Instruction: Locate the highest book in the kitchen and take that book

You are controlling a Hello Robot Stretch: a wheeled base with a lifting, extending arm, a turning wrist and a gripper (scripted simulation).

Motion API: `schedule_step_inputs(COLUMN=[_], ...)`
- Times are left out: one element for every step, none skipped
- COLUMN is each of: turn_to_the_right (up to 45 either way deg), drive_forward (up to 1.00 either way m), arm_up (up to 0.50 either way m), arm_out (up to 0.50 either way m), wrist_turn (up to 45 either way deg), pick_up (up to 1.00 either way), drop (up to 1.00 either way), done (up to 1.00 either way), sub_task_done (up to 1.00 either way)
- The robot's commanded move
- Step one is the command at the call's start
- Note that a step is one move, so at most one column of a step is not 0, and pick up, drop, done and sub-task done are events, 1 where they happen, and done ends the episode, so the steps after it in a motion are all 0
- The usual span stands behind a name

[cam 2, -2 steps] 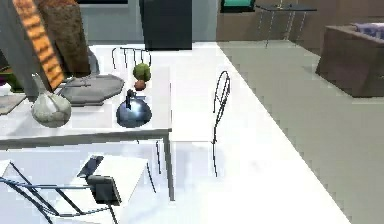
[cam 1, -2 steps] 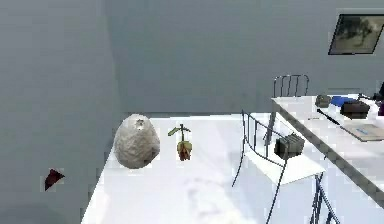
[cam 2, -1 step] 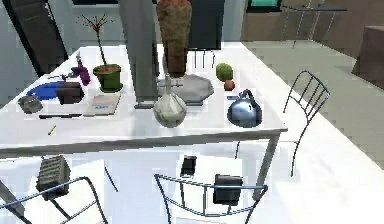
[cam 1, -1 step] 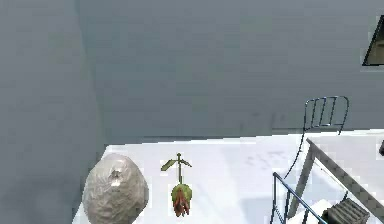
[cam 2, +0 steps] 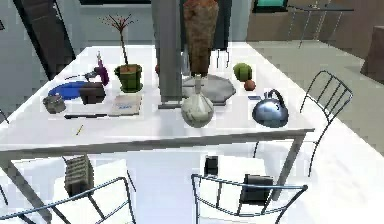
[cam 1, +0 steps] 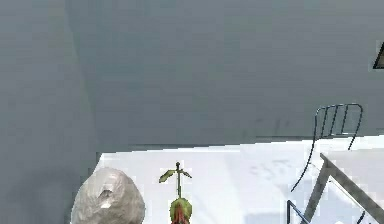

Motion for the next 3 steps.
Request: schedule_step_inputs(turn_to_the_right=[-15.0, 45.0, 45.0], drive_forward=[0.00, 0.00, 0.00], arm_up=[0.00, 0.00, 0.00], arm_out=[0.00, 0.00, 0.00], wrist_turn=[0.0, 0.0, 0.0], pick_up=[0.00, 0.00, 0.00], drop=[0.00, 0.00, 0.00], done=[0.00, 0.00, 0.00], sub_task_done=[0.00, 0.00, 0.00])
